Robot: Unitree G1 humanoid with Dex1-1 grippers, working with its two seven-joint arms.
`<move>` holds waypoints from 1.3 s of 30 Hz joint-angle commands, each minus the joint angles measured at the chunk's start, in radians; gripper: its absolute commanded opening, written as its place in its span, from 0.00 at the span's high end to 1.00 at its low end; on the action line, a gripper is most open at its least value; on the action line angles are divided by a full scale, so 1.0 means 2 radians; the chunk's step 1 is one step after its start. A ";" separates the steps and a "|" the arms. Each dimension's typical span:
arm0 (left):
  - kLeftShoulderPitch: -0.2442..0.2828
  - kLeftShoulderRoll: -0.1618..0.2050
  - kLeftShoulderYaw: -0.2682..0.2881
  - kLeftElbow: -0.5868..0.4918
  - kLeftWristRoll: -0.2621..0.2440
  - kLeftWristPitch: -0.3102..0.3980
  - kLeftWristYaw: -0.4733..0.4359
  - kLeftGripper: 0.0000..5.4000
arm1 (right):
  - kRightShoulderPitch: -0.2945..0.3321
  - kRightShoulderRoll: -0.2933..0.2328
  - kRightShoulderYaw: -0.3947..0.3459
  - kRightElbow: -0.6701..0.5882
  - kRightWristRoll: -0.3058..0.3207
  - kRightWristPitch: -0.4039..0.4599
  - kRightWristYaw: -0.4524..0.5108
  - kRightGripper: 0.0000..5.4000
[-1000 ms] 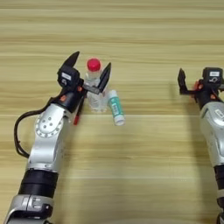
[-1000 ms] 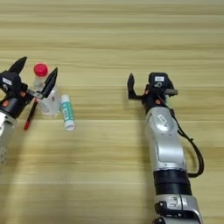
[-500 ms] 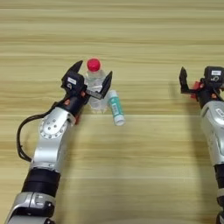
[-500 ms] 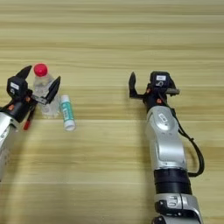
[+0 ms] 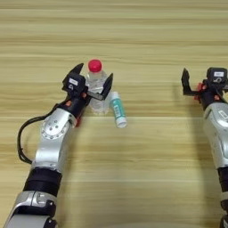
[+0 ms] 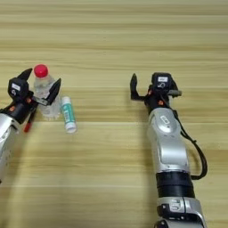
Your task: Move the objects on the table
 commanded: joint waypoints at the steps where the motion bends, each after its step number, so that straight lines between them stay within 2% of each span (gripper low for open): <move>1: -0.006 0.002 0.000 0.004 0.006 -0.002 0.001 0.00 | -0.006 -0.001 0.000 0.000 0.002 0.004 0.001 0.00; 4: -0.006 0.002 0.000 0.003 0.005 -0.003 -0.001 0.00 | -0.006 -0.001 0.000 0.000 0.002 0.004 0.001 0.00; 5: -0.006 0.002 0.000 0.003 0.005 -0.003 -0.002 0.04 | -0.006 -0.001 0.000 0.000 0.002 0.004 0.001 0.00; 7: -0.005 0.002 0.000 0.004 0.004 -0.003 -0.002 0.06 | -0.006 -0.001 0.000 0.000 0.002 0.004 0.001 0.00; 21: -0.001 0.002 -0.001 -0.004 0.006 0.001 -0.003 0.34 | -0.004 0.000 -0.002 -0.007 0.006 0.009 0.002 0.00; 25: 0.000 0.002 -0.002 -0.007 0.005 0.002 -0.003 0.39 | -0.003 0.000 -0.002 -0.011 0.006 0.012 0.002 0.00; 33: 0.000 0.001 0.004 -0.011 -0.006 -0.001 -0.008 0.46 | -0.003 0.000 -0.002 -0.013 0.006 0.014 0.001 0.00; 39: 0.001 -0.003 0.018 -0.042 -0.026 -0.002 -0.007 0.47 | -0.003 0.001 0.004 -0.012 0.003 0.011 0.004 0.00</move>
